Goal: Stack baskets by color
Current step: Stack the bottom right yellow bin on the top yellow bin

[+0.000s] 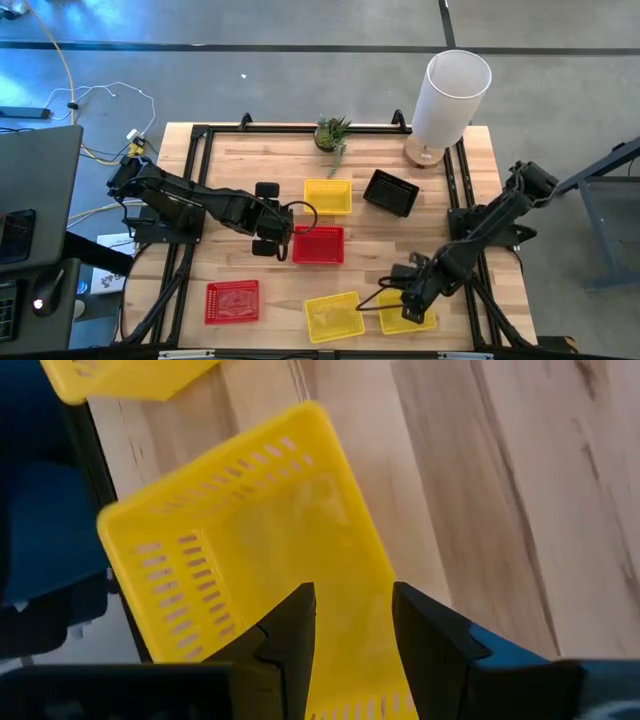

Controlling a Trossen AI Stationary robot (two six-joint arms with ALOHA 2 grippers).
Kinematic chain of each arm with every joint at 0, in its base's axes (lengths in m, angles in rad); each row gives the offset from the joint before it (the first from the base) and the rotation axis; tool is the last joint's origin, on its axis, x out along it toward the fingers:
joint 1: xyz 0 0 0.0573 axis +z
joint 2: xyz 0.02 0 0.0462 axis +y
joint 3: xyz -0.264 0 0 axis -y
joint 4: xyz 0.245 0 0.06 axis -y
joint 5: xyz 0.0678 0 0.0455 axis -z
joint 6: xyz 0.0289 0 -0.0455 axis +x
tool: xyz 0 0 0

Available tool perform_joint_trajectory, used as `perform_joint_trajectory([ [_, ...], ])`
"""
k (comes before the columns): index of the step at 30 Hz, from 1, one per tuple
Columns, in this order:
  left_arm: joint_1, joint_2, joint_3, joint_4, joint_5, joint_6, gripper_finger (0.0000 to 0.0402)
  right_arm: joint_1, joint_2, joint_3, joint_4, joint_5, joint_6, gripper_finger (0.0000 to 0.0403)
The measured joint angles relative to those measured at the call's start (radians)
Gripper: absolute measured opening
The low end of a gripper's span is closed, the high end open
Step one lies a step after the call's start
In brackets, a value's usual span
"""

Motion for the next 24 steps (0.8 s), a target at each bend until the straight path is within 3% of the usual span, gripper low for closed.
perform_joint_trajectory([
  [12, 0.000, 0.000, 0.000, 0.002, 0.001, 0.000, 0.0135, 0.029, 0.094, -0.001, -0.032, -0.014, 0.060, 0.0114],
  [24, 0.000, 0.000, 0.000, 0.004, 0.001, 0.000, 0.0135, 0.029, 0.094, 0.001, -0.023, -0.019, 0.085, 0.0097],
])
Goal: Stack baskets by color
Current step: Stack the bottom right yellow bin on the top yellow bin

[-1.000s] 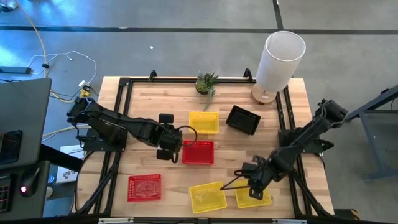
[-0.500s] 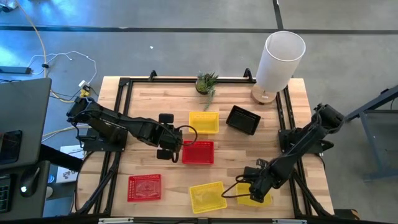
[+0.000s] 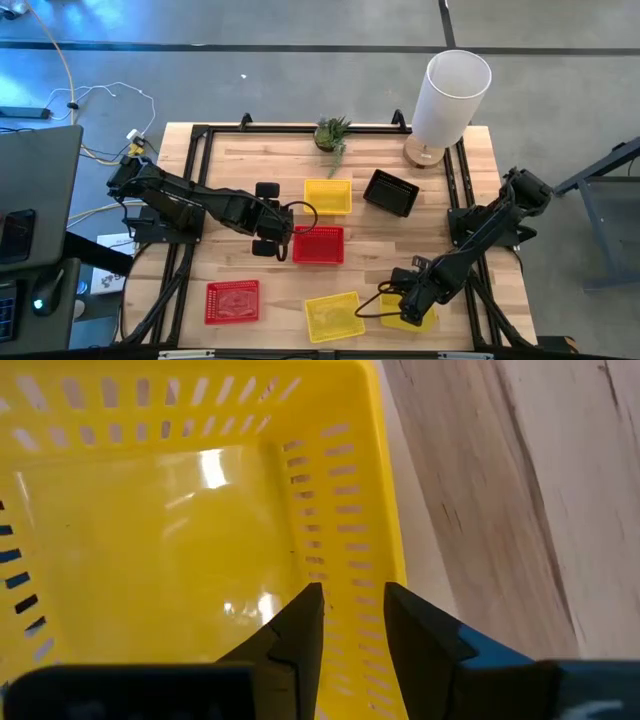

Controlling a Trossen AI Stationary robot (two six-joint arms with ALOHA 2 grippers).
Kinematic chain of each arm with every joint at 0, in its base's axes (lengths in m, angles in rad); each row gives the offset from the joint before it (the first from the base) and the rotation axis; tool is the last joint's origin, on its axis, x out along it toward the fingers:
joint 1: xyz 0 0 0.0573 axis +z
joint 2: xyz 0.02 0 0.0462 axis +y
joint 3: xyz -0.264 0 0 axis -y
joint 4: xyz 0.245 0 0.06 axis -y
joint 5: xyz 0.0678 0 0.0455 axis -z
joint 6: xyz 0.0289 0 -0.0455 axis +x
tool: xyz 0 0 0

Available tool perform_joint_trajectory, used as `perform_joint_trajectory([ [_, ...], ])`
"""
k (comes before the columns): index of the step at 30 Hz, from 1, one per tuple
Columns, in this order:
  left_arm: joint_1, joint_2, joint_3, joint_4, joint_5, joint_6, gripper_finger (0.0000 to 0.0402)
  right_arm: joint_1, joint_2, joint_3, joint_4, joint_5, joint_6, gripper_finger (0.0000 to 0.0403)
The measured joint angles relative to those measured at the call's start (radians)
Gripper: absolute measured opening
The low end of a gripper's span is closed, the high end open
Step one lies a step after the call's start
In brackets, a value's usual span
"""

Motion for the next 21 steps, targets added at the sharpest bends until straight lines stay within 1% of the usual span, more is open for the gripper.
perform_joint_trajectory([
  [8, 0.000, 0.000, 0.000, 0.027, 0.001, 0.027, 0.0135, 0.000, 0.000, 0.058, -0.046, 0.029, -0.007, 0.0097],
  [13, 0.000, 0.000, 0.000, 0.049, 0.002, 0.053, 0.0135, 0.000, -0.001, 0.060, -0.062, 0.033, -0.008, 0.0097],
  [21, 0.000, 0.000, 0.000, 0.049, 0.015, 0.053, 0.0135, 0.000, -0.001, 0.073, -0.073, -0.002, -0.002, 0.0097],
])
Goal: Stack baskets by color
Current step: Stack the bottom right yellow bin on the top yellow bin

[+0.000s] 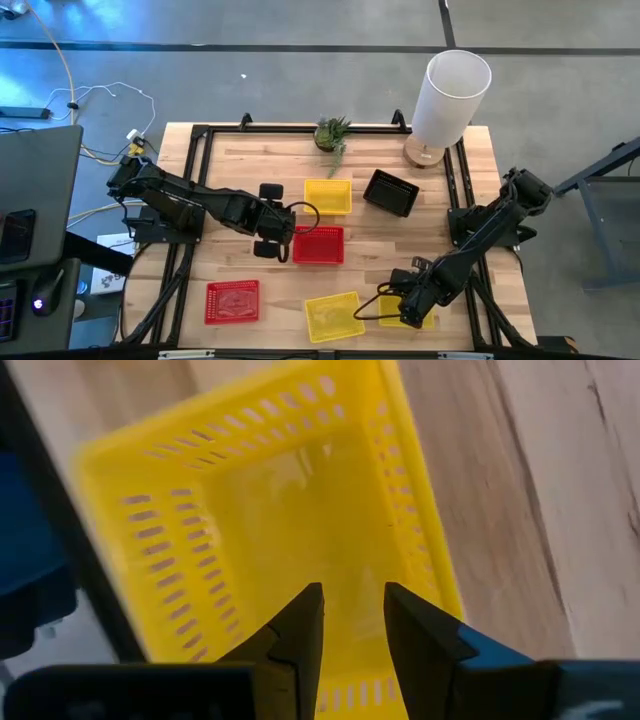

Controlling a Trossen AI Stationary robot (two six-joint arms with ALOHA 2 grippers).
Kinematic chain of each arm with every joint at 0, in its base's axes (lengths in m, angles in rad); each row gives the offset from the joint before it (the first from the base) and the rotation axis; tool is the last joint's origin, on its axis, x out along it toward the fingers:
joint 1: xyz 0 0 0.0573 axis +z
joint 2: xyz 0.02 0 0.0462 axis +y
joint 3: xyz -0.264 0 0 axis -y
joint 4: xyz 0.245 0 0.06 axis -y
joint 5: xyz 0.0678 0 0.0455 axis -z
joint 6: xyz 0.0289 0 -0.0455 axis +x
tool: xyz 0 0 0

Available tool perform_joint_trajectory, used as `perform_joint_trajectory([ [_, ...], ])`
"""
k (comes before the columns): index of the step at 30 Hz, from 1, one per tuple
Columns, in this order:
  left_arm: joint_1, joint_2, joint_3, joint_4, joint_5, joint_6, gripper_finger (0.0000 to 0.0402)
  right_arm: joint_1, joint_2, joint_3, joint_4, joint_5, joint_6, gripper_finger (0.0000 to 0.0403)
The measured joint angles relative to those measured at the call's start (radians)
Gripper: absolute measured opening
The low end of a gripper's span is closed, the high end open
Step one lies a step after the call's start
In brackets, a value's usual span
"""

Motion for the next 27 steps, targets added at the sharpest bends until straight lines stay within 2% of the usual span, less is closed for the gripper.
perform_joint_trajectory([
  [8, 0.000, 0.000, 0.000, 0.000, 0.003, 0.000, 0.0135, 0.000, -0.001, 0.120, -0.114, 0.072, -0.060, 0.0097],
  [14, 0.000, 0.000, 0.000, -0.001, 0.004, 0.000, 0.0135, 0.000, -0.001, 0.129, -0.256, 0.073, -0.070, 0.0097],
  [20, 0.000, 0.000, 0.000, -0.001, 0.004, 0.000, 0.0135, 0.000, 0.008, 0.129, -0.264, 0.077, -0.120, 0.0097],
  [27, 0.000, 0.000, 0.000, -0.001, 0.004, 0.000, 0.0135, 0.000, 0.081, 0.130, -0.263, 0.052, -0.124, 0.0097],
])
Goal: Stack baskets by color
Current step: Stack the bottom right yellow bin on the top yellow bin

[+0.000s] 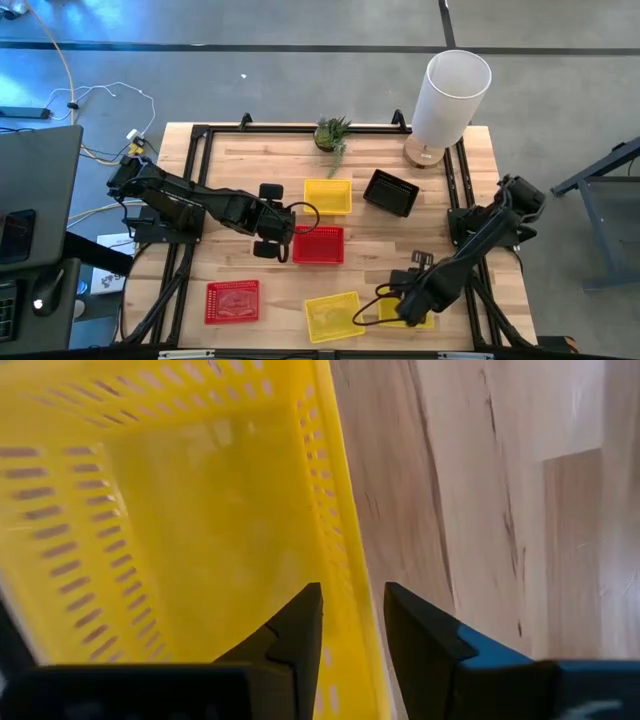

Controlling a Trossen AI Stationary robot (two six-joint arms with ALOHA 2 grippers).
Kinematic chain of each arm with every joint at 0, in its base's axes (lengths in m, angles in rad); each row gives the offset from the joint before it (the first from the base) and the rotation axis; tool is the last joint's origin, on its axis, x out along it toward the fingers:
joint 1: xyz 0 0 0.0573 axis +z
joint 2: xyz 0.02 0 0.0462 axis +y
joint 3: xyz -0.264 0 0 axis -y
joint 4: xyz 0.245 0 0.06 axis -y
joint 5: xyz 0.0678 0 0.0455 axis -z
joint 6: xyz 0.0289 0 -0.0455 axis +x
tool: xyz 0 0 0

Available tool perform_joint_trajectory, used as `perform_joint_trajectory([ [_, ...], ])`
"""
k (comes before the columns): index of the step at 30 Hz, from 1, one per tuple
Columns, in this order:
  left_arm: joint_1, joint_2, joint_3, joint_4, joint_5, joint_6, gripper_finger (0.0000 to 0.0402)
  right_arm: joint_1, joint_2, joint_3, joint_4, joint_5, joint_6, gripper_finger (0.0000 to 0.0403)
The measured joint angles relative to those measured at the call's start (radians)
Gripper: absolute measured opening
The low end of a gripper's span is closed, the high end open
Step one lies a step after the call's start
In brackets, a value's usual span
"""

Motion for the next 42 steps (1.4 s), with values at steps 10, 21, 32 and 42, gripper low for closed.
perform_joint_trajectory([
  [10, 0.000, 0.000, 0.000, 0.000, 0.000, 0.000, 0.0135, 0.000, 0.086, 0.000, -0.009, -0.042, 0.008, 0.0088],
  [21, 0.000, 0.000, 0.000, 0.000, 0.000, 0.000, 0.0135, -0.003, 0.090, 0.000, -0.043, 0.010, 0.036, 0.0015],
  [32, -0.001, 0.000, 0.000, -0.001, 0.002, 0.003, 0.0135, -0.023, 0.016, 0.000, -0.076, 0.086, 0.094, 0.0002],
  [42, -0.002, 0.000, 0.000, -0.008, 0.011, 0.026, 0.0135, -0.101, -0.135, 0.000, -0.220, 0.210, 0.125, 0.0001],
])
